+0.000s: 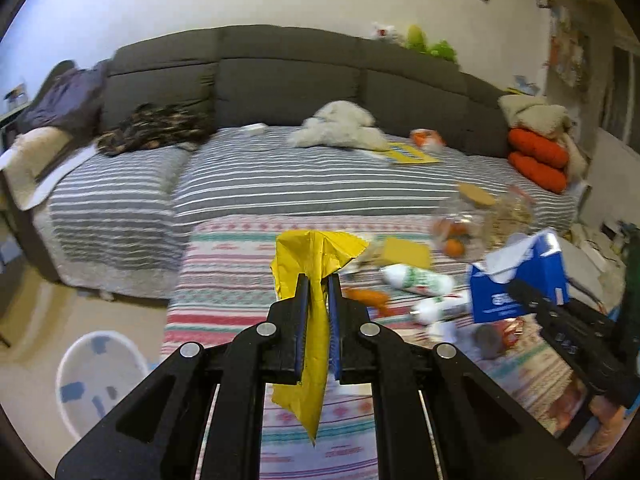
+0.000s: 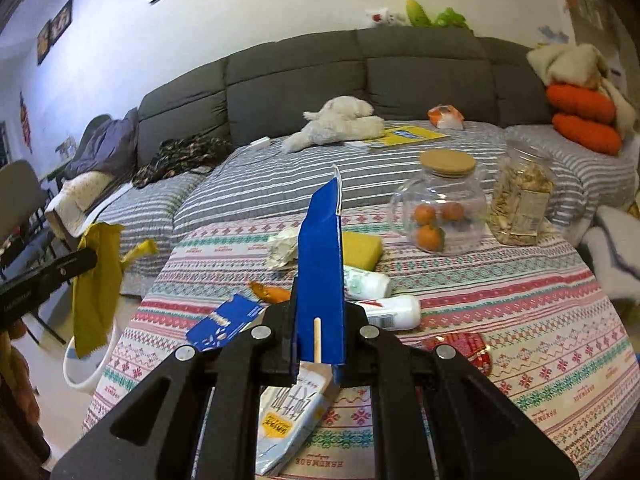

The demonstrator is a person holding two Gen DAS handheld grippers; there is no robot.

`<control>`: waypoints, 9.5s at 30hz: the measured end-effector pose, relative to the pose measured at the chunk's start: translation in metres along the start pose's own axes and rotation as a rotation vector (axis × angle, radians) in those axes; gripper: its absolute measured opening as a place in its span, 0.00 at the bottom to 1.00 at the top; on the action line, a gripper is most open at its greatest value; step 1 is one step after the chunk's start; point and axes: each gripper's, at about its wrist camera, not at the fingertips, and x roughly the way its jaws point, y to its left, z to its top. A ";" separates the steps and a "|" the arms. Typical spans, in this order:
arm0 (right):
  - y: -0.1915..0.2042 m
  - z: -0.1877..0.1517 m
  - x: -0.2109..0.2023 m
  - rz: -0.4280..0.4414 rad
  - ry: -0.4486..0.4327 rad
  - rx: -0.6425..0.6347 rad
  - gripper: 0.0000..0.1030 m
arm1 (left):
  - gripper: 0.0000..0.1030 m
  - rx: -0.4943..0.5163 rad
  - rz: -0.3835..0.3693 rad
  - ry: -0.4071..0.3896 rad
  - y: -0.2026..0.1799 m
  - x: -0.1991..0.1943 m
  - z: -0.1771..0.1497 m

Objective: Collect trash
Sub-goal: 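Lift the yellow wrapper with the left gripper while the right gripper grasps the blue carton, then carry both items to the white bin and open both grippers over it, then grasp the blue snack box with the left gripper and lift it, then hold the blue box with the left gripper while the right gripper grasps the red can, then carry the box and can to the white bin and release both, then move both grippers back over the table toward the paper packets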

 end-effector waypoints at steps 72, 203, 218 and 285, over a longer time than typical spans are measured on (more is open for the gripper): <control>0.202 0.013 0.074 -0.023 0.014 -0.133 0.93 | 0.93 -0.204 0.530 -0.008 0.147 -0.036 0.003; 0.053 0.015 0.051 0.141 0.087 0.022 0.41 | 0.71 -0.312 0.454 0.377 0.209 0.022 -0.048; 0.231 -0.003 0.077 0.391 0.167 -0.089 0.41 | 0.85 -0.323 0.529 0.134 0.221 -0.059 -0.013; 0.050 0.011 0.071 -0.232 0.143 -0.069 0.94 | 0.93 0.056 0.395 0.198 0.012 0.065 -0.001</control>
